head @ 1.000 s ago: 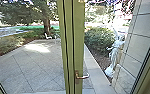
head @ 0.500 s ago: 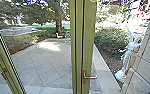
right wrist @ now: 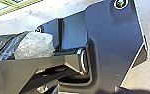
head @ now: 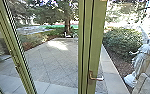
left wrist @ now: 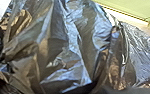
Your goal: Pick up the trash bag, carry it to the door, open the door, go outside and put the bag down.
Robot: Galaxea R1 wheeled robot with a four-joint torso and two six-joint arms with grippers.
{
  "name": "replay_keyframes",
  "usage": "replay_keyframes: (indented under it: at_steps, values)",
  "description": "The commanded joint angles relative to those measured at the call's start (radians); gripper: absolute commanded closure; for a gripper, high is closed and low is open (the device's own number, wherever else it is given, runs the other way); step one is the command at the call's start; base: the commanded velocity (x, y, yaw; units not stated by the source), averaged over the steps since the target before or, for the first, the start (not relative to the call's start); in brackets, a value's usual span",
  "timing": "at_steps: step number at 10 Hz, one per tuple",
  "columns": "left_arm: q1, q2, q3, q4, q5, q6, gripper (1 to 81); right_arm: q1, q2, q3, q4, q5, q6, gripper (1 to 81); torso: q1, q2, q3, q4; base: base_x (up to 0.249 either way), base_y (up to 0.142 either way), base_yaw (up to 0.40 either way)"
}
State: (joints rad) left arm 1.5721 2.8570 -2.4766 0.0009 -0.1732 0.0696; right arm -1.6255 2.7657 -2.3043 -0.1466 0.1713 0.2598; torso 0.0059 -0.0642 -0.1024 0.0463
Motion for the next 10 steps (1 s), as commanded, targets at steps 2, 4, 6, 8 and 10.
replay_keyframes:
  at_steps: [2,4,6,8,10]
  values:
    - [-0.036,-0.008,0.005,0.011,0.055,-0.002,81.1,0.031,-0.01,0.01,-0.01,-0.049,-0.004,1.0,0.0,0.0,0.0,0.0,0.0,0.0,0.172]
    - [-0.036,-0.008,0.004,0.011,0.055,-0.002,81.1,0.031,-0.009,0.002,-0.01,-0.047,-0.004,1.0,0.0,0.0,0.0,0.0,0.0,0.0,0.16]
    - [-0.036,-0.007,0.004,0.011,0.055,-0.002,81.1,0.031,-0.006,-0.001,-0.01,-0.047,-0.004,1.0,0.0,0.0,0.0,0.0,0.0,0.0,0.162]
    - [-0.036,-0.005,-0.001,0.013,0.057,-0.002,81.1,0.031,-0.002,-0.004,-0.01,-0.047,-0.007,1.0,0.0,0.0,0.0,0.0,0.0,0.0,0.166]
    - [-0.036,-0.005,-0.001,0.014,0.057,-0.002,81.1,0.031,-0.001,-0.009,-0.01,-0.047,-0.007,1.0,0.0,0.0,0.0,0.0,0.0,0.0,0.176]
